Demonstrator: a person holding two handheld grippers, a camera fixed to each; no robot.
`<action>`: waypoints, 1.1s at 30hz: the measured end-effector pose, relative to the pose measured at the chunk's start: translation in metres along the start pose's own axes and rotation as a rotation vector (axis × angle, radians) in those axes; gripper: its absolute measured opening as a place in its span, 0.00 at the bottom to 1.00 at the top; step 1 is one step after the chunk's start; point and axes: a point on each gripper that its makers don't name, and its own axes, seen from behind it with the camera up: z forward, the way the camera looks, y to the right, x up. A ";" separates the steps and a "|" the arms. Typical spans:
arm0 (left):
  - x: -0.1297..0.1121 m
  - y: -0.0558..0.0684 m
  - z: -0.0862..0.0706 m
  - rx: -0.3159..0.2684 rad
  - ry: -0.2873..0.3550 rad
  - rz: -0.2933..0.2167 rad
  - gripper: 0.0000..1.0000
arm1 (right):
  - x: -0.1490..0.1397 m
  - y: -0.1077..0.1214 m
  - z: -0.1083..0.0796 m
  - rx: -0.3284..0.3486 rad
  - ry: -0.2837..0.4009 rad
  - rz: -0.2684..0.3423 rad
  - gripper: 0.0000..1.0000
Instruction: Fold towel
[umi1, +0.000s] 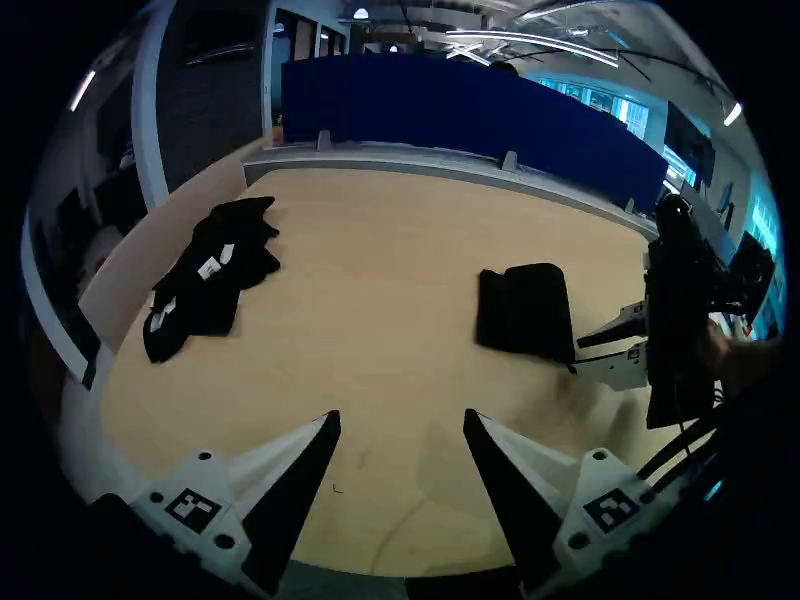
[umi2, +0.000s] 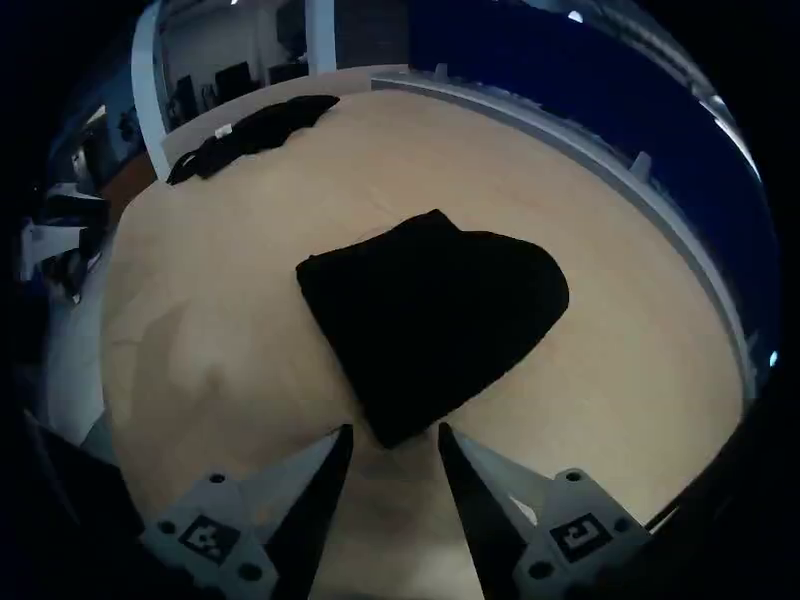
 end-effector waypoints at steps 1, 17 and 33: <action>0.000 0.000 0.000 0.000 0.000 -0.001 0.91 | -0.001 0.000 0.001 0.001 -0.001 0.004 0.60; -0.003 0.003 0.004 -0.005 -0.007 -0.001 0.91 | -0.002 0.001 0.005 0.007 0.010 0.044 0.33; -0.002 0.006 0.007 -0.008 -0.009 0.005 0.91 | 0.001 0.006 0.006 0.014 0.031 0.041 0.05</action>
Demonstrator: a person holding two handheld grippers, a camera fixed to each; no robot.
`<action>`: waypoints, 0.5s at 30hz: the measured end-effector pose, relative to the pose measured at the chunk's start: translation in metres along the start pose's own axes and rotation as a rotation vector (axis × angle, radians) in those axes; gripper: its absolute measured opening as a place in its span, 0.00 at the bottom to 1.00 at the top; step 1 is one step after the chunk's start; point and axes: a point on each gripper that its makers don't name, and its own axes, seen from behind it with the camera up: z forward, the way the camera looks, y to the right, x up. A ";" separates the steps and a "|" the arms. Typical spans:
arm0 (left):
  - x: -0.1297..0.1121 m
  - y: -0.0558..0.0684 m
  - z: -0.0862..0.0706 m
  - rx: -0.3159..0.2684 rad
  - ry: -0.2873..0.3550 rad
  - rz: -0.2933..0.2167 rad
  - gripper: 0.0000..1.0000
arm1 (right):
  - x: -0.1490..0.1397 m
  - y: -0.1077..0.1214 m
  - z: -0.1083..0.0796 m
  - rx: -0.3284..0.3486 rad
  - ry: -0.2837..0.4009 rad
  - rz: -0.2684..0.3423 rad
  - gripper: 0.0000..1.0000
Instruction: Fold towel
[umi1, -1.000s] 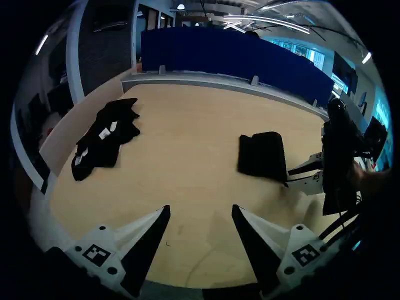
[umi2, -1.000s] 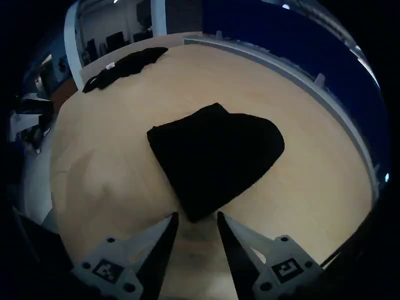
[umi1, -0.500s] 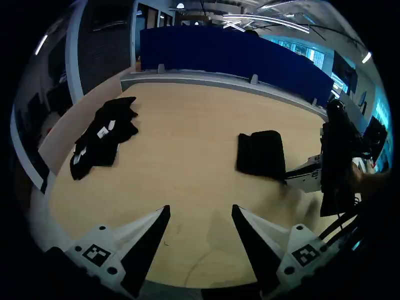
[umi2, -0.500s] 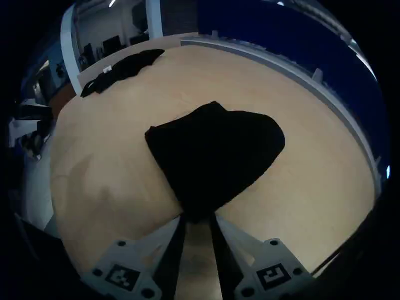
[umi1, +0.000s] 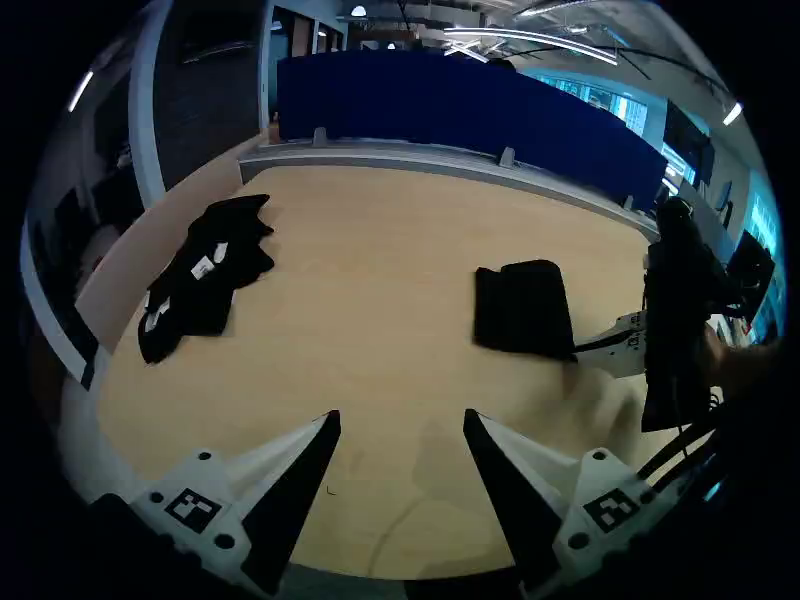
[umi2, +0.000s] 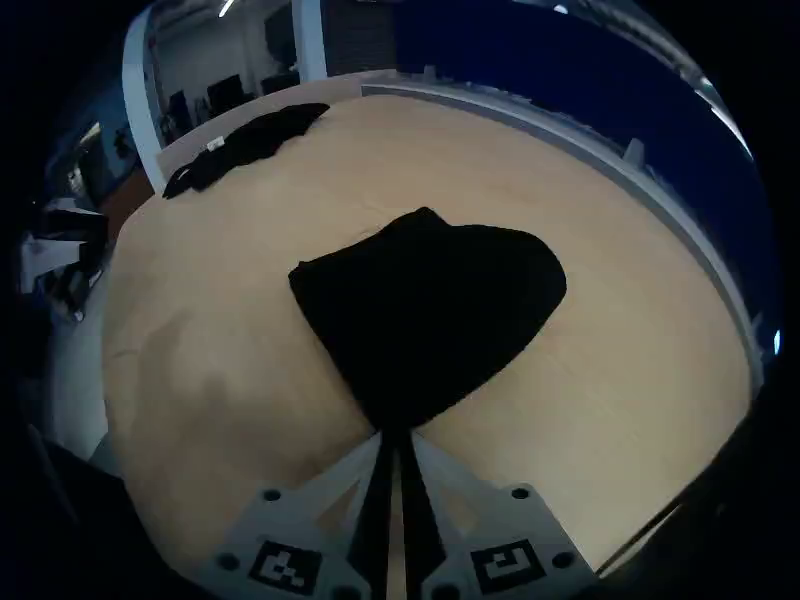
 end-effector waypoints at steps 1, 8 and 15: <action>0.001 0.000 0.000 -0.001 0.001 0.000 0.91 | 0.001 0.001 -0.001 -0.001 0.003 -0.001 0.05; 0.006 0.003 -0.001 -0.008 0.009 0.010 0.91 | 0.028 0.009 -0.017 -0.014 0.051 -0.020 0.04; 0.015 0.003 -0.001 -0.016 0.027 0.009 0.91 | 0.072 0.023 -0.037 -0.040 0.112 -0.056 0.04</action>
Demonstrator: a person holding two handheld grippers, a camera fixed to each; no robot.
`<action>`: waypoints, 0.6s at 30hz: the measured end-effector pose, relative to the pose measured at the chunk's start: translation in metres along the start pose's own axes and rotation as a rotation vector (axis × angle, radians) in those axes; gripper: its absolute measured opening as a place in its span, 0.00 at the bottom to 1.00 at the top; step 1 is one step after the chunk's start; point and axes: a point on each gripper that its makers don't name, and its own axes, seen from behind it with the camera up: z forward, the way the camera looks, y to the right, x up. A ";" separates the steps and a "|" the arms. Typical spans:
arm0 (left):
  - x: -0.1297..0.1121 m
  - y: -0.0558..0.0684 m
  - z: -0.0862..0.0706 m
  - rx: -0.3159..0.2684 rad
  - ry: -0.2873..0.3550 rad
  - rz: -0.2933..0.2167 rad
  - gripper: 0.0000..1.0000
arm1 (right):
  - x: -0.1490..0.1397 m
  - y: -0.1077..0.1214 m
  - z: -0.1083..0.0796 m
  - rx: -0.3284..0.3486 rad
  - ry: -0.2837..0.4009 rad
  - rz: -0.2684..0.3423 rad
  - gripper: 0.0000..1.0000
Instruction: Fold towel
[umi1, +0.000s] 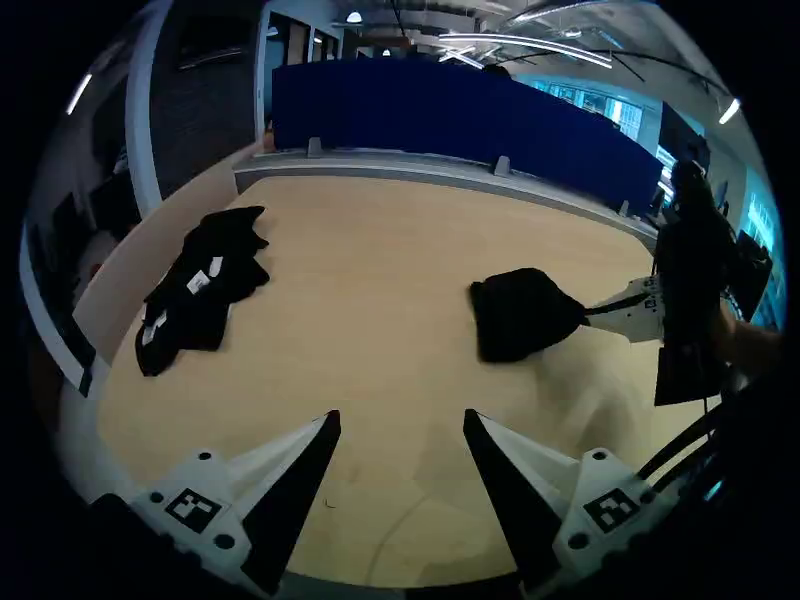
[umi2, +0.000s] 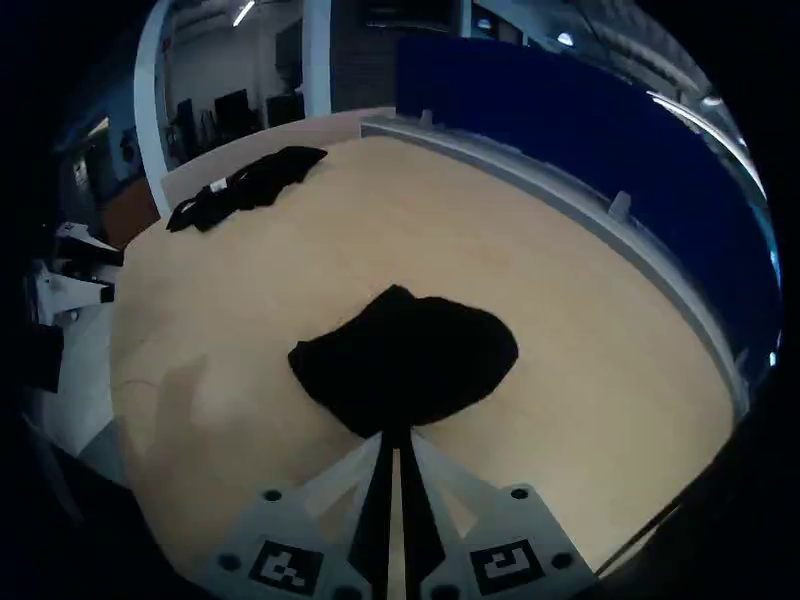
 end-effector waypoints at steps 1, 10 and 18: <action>0.001 0.000 0.000 -0.001 0.002 0.001 0.91 | 0.007 0.002 -0.002 -0.003 0.008 -0.005 0.04; 0.014 -0.001 -0.001 -0.013 0.028 0.009 0.91 | 0.067 0.019 -0.027 -0.043 0.092 -0.057 0.04; 0.027 -0.001 -0.002 -0.028 0.048 0.022 0.91 | 0.103 0.031 -0.052 -0.077 0.147 -0.071 0.04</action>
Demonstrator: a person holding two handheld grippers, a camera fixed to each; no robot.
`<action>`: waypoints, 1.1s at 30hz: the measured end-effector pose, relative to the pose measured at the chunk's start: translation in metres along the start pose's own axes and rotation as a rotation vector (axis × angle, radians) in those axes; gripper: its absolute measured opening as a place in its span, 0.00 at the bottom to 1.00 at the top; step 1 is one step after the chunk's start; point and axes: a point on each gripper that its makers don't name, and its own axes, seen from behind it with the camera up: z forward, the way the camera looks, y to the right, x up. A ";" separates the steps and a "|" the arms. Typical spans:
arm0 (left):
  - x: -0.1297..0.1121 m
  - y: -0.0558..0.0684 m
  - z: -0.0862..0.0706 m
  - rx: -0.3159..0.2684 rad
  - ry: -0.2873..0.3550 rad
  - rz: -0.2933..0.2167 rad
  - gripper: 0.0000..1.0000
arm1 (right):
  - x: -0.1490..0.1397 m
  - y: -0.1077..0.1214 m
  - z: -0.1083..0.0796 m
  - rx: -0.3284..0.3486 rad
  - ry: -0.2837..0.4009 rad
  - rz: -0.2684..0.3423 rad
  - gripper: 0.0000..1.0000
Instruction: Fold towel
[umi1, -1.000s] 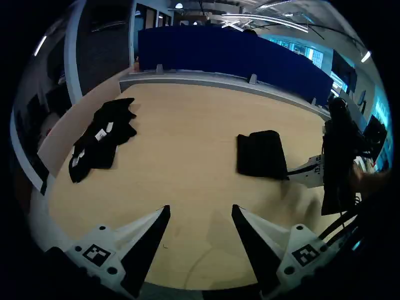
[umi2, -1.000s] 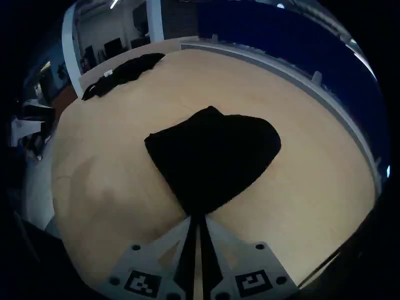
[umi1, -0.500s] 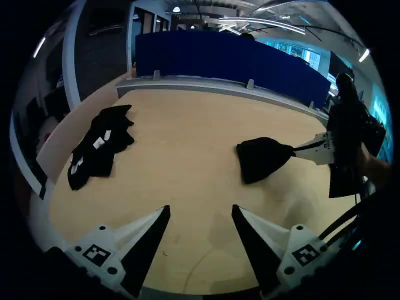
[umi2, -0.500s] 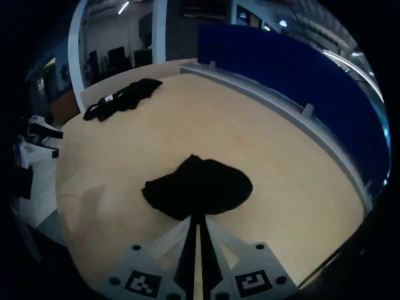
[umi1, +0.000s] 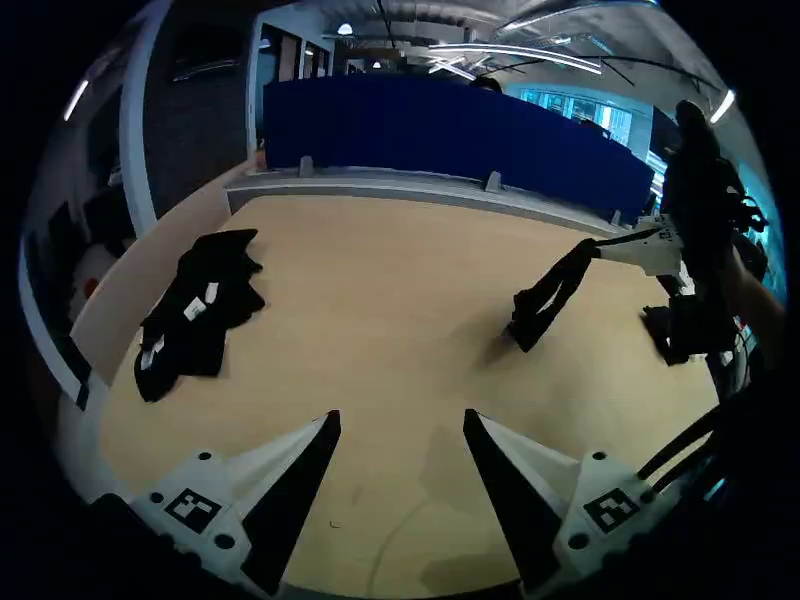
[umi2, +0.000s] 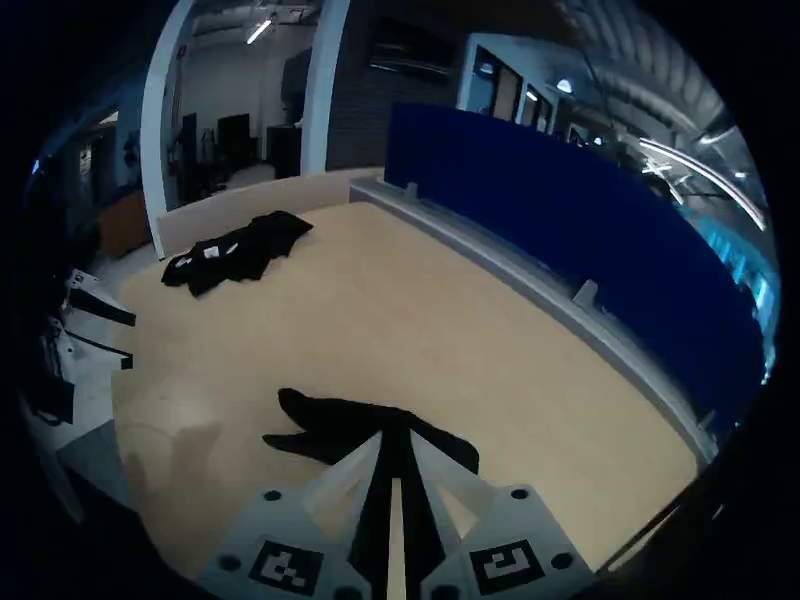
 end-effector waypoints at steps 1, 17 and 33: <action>0.002 0.000 0.000 -0.002 0.003 0.003 0.91 | 0.003 0.002 -0.002 -0.005 0.003 -0.002 0.04; 0.020 0.011 0.007 -0.046 0.023 0.031 0.91 | 0.008 0.030 -0.022 -0.056 0.010 -0.002 0.04; 0.031 0.030 0.013 -0.080 0.023 0.057 0.91 | -0.013 0.076 -0.049 -0.094 0.014 0.071 0.04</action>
